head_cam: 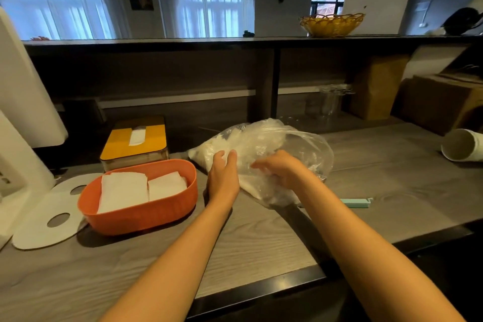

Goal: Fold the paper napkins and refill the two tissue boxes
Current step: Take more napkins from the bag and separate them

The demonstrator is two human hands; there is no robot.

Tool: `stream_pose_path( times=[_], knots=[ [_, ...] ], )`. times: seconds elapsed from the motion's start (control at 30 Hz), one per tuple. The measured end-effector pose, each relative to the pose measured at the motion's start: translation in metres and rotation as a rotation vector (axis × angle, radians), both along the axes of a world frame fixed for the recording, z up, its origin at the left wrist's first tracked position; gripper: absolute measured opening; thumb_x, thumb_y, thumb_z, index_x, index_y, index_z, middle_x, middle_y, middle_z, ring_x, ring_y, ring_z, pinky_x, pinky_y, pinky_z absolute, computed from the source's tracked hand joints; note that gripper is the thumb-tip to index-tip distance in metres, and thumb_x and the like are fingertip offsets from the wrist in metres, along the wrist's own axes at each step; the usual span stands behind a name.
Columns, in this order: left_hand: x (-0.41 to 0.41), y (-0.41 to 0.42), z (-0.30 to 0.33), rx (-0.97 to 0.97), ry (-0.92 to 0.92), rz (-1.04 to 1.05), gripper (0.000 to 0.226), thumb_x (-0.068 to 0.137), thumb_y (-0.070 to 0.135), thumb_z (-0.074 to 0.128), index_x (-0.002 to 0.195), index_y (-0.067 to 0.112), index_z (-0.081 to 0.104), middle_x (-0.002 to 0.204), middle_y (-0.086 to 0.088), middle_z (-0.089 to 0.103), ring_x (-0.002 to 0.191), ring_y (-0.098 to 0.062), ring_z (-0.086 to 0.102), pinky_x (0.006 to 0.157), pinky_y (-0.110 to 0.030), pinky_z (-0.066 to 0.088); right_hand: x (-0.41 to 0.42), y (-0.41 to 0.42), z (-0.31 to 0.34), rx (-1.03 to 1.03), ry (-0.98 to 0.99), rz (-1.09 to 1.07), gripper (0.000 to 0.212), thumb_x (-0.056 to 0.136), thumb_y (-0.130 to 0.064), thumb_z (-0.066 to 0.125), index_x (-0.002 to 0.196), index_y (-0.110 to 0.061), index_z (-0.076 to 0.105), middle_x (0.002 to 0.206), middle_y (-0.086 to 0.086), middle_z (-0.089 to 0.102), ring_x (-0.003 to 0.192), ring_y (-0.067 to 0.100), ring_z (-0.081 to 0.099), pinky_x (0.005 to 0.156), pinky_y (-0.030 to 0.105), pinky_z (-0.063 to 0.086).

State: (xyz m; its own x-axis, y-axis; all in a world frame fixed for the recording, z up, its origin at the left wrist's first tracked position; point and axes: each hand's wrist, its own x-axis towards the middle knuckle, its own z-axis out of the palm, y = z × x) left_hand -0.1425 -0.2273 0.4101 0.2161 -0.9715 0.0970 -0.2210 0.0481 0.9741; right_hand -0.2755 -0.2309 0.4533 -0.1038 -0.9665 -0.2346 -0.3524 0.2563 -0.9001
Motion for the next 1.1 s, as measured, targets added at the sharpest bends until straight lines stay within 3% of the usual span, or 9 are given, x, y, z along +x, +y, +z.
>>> stream_pose_path(
  times=[0.1, 0.27, 0.37, 0.43, 0.53, 0.67, 0.77, 0.9, 1.1],
  knots=[
    [0.001, -0.002, 0.000, 0.015, 0.062, -0.036, 0.063, 0.098, 0.058, 0.047, 0.149, 0.021, 0.041, 0.140, -0.004, 0.051, 0.124, -0.025, 0.052, 0.107, -0.047, 0.044, -0.004, 0.002, -0.010, -0.191, -0.039, 0.041, 0.033, 0.091, -0.038, 0.070, 0.110, -0.012, 0.072, 0.105, 0.004, 0.070, 0.096, 0.022, 0.065, 0.077, 0.029, 0.049],
    [0.003, -0.004, 0.004, -0.027, 0.079, -0.048, 0.070, 0.079, 0.072, 0.058, 0.123, 0.019, 0.066, 0.114, -0.002, 0.069, 0.105, -0.021, 0.066, 0.094, -0.048, 0.055, -0.010, 0.018, -0.015, -0.205, -0.250, 0.195, 0.067, 0.100, -0.062, 0.031, 0.129, -0.012, 0.064, 0.129, -0.005, 0.063, 0.117, 0.011, 0.059, 0.094, 0.024, 0.041],
    [0.007, -0.008, 0.001, -0.101, 0.019, 0.037, 0.034, 0.093, 0.047, 0.064, 0.091, 0.014, 0.070, 0.089, -0.002, 0.071, 0.087, -0.019, 0.068, 0.084, -0.044, 0.058, -0.004, 0.023, -0.025, -0.217, -0.190, 0.245, 0.057, 0.102, -0.059, 0.032, 0.142, -0.022, 0.048, 0.139, -0.007, 0.050, 0.126, 0.012, 0.049, 0.104, 0.028, 0.032],
    [0.012, -0.011, -0.002, -0.131, -0.006, 0.118, 0.034, 0.096, 0.038, 0.064, 0.071, 0.015, 0.061, 0.073, -0.002, 0.064, 0.072, -0.016, 0.063, 0.073, -0.038, 0.054, 0.007, 0.028, -0.026, -0.239, -0.168, 0.266, 0.041, 0.104, -0.052, 0.035, 0.134, -0.029, 0.051, 0.131, -0.009, 0.052, 0.115, 0.009, 0.052, 0.104, 0.029, 0.034],
    [0.016, -0.011, 0.000, -0.128, 0.029, 0.207, 0.036, 0.099, 0.031, 0.061, 0.065, 0.025, 0.054, 0.068, 0.004, 0.057, 0.064, -0.005, 0.053, 0.066, -0.026, 0.046, 0.018, 0.023, -0.031, -0.269, 0.195, 0.311, 0.054, 0.104, -0.053, 0.033, 0.132, -0.017, 0.061, 0.133, 0.003, 0.061, 0.108, 0.012, 0.054, 0.096, 0.030, 0.037],
    [0.019, -0.009, -0.003, -0.148, 0.040, 0.242, 0.033, 0.102, 0.031, 0.057, 0.072, 0.018, 0.061, 0.075, -0.004, 0.064, 0.068, -0.008, 0.057, 0.072, -0.029, 0.047, 0.021, 0.019, -0.037, -0.336, 0.353, 0.281, 0.063, 0.100, -0.058, 0.039, 0.093, -0.006, 0.073, 0.085, 0.007, 0.069, 0.073, 0.015, 0.059, 0.074, 0.029, 0.046],
    [0.017, -0.008, -0.004, -0.179, 0.089, 0.227, 0.034, 0.101, 0.026, 0.056, 0.074, 0.006, 0.063, 0.072, -0.014, 0.062, 0.064, -0.013, 0.053, 0.067, -0.033, 0.044, 0.018, 0.019, -0.037, -0.445, 0.223, 0.134, 0.053, 0.097, -0.045, 0.058, 0.057, -0.011, 0.050, 0.049, -0.005, 0.039, 0.043, 0.005, 0.033, 0.049, 0.017, 0.031],
    [0.016, -0.004, -0.003, -0.250, 0.035, 0.199, 0.043, 0.102, 0.021, 0.054, 0.060, 0.017, 0.046, 0.057, 0.001, 0.042, 0.054, -0.009, 0.037, 0.056, -0.027, 0.031, 0.012, 0.015, -0.037, -0.515, 0.033, -0.005, 0.048, 0.091, -0.035, 0.071, 0.055, -0.010, 0.051, 0.048, 0.002, 0.039, 0.045, 0.011, 0.035, 0.050, 0.021, 0.036],
    [0.017, 0.002, 0.004, -0.436, -0.459, 0.228, 0.037, 0.102, 0.027, 0.055, 0.066, 0.017, 0.058, 0.066, 0.007, 0.049, 0.069, -0.010, 0.047, 0.060, -0.021, 0.030, 0.008, 0.013, -0.036, -0.580, -0.104, -0.188, 0.044, 0.087, -0.029, 0.076, 0.061, 0.004, 0.063, 0.052, 0.009, 0.052, 0.050, 0.015, 0.044, 0.053, 0.024, 0.042]
  ],
)
